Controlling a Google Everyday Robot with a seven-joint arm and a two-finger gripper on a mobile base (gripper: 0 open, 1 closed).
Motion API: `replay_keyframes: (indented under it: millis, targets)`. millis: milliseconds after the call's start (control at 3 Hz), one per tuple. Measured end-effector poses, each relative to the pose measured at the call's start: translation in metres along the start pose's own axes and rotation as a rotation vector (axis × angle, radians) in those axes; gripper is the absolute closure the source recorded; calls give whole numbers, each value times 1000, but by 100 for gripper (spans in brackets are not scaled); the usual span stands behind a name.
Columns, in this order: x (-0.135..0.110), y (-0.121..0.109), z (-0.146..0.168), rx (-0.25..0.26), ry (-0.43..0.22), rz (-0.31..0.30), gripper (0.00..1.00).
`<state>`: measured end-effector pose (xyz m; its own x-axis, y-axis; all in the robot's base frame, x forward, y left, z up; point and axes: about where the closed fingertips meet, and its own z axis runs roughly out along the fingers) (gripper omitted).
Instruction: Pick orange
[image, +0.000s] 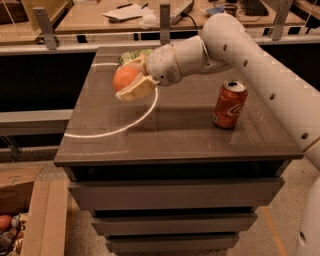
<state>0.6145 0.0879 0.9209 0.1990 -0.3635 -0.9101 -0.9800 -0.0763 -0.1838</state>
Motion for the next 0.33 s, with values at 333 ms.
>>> replay_keyframes:
  millis: [333]
  targets:
    - [-3,-1,-2,0,-5,-8,100]
